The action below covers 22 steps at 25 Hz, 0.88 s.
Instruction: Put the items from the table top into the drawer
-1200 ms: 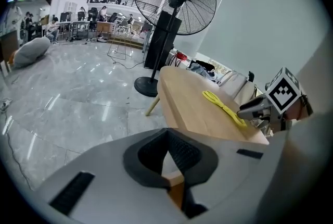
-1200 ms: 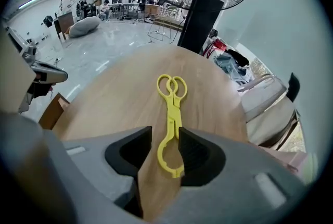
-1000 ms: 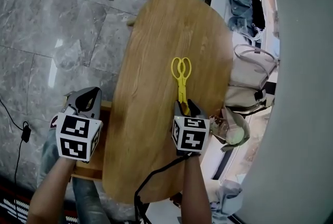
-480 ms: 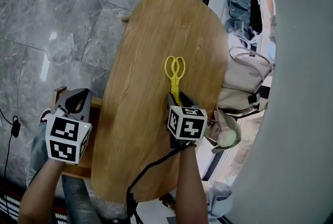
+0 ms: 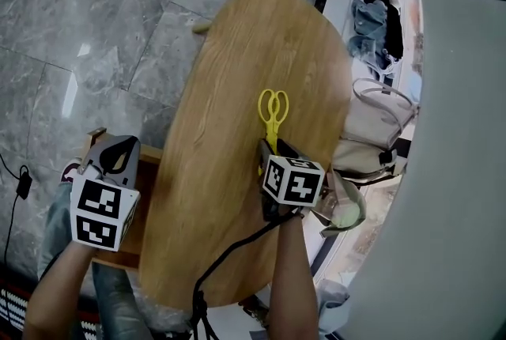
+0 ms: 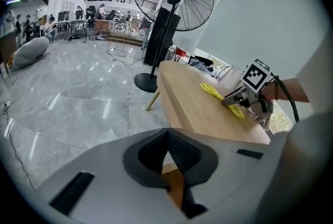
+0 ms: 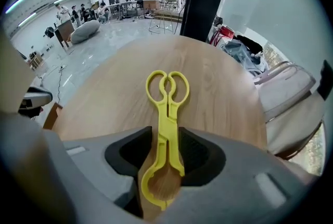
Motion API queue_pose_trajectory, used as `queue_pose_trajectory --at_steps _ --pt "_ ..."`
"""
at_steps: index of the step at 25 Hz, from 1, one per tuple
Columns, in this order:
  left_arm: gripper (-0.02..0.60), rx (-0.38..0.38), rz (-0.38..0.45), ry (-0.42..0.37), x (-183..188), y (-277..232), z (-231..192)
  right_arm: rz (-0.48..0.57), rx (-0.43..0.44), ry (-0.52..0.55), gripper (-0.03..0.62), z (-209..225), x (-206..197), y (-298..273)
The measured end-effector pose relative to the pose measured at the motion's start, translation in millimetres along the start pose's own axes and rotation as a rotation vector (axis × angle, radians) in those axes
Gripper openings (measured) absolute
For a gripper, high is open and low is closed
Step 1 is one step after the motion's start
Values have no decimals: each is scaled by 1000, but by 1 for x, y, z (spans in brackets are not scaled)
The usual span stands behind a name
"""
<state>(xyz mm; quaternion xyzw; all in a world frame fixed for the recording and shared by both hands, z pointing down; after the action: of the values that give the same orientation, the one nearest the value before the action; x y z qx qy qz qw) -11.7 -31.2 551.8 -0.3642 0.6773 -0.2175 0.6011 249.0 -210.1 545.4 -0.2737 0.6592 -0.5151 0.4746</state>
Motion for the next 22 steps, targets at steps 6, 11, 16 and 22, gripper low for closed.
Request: queue_pose_trajectory --at_steps 6,11,16,22 --pt "-5 -2 -1 4 -7 5 -5 -34 79 -45 146 3 0 -4" --pt "-5 -11 10 -3 -8 5 -6 -37 99 -69 145 4 0 -6" --pt "-5 -15 14 1 -10 6 -5 -41 69 -98 127 5 -1 -7" --pt "-5 -8 11 -3 -13 10 -7 -65 -12 -13 120 -1 1 -6"
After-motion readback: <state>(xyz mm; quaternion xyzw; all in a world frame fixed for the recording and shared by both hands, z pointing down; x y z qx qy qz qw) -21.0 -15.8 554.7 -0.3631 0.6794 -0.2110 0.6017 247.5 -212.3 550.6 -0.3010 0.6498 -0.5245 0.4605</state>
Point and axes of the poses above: the fingertips, and each gripper's own axes: y backward along the fingers, z to its right, x out of its top, the point moved 5 cm from there along y, backward along the fingers, and after that the axes turned 14 degrees about -y, right-handed, at the moved point
